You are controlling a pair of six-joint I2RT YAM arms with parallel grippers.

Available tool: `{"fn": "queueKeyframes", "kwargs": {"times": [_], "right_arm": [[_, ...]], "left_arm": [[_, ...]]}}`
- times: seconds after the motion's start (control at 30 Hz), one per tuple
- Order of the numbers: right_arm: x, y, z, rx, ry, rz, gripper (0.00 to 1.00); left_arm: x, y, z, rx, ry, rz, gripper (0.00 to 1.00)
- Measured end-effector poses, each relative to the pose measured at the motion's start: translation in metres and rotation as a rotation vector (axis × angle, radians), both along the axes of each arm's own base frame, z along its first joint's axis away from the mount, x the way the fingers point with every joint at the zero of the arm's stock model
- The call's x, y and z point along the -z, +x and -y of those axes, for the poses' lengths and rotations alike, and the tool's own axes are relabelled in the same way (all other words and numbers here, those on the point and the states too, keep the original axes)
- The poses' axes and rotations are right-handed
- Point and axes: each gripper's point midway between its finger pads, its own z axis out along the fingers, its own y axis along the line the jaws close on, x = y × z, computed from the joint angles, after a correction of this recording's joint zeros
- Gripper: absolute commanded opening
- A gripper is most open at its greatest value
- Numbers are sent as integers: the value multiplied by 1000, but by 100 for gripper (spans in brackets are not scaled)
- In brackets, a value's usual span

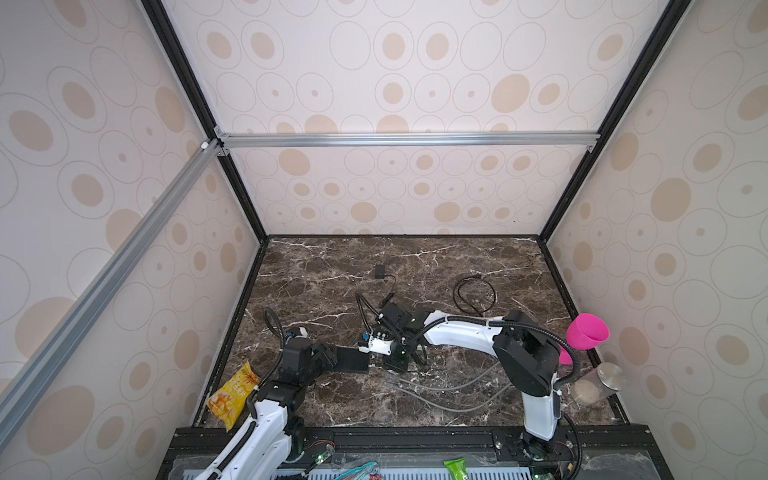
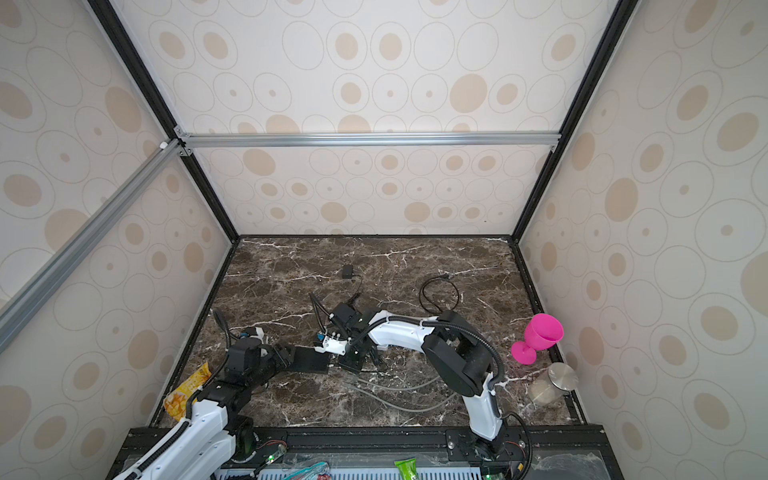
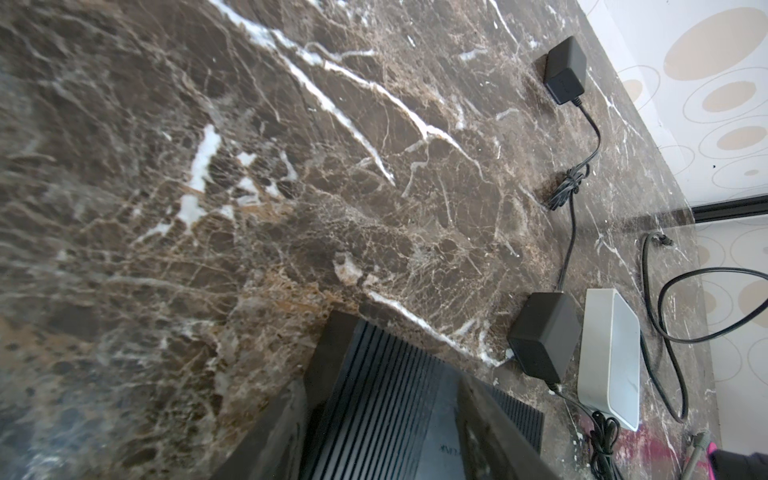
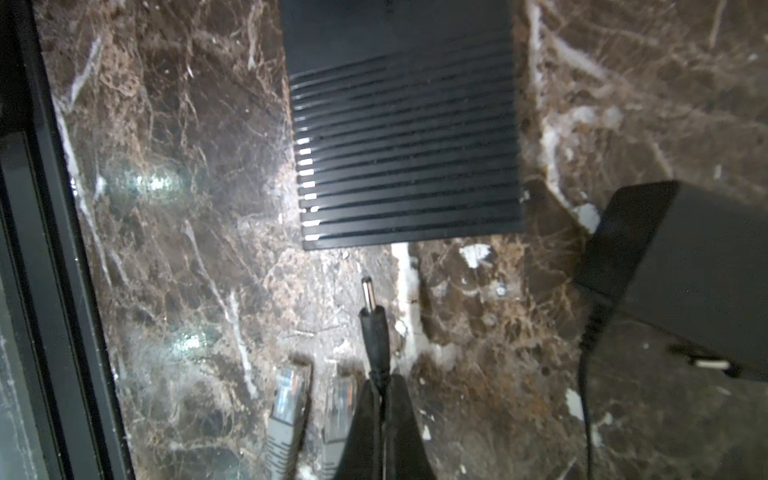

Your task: Insert the plug into the switch port

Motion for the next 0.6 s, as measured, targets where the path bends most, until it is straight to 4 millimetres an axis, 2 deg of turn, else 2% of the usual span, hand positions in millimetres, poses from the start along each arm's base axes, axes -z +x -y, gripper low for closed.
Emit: {"fn": "queueKeyframes", "kwargs": {"times": [0.23,0.6], "right_arm": [[1,5,-5,-3,-13,2,0],[8,0,-4,-15,-40,-14,0]], "left_arm": [[-1,1,0,0,-2,7,58],[-1,1,0,0,-2,7,58]]}}
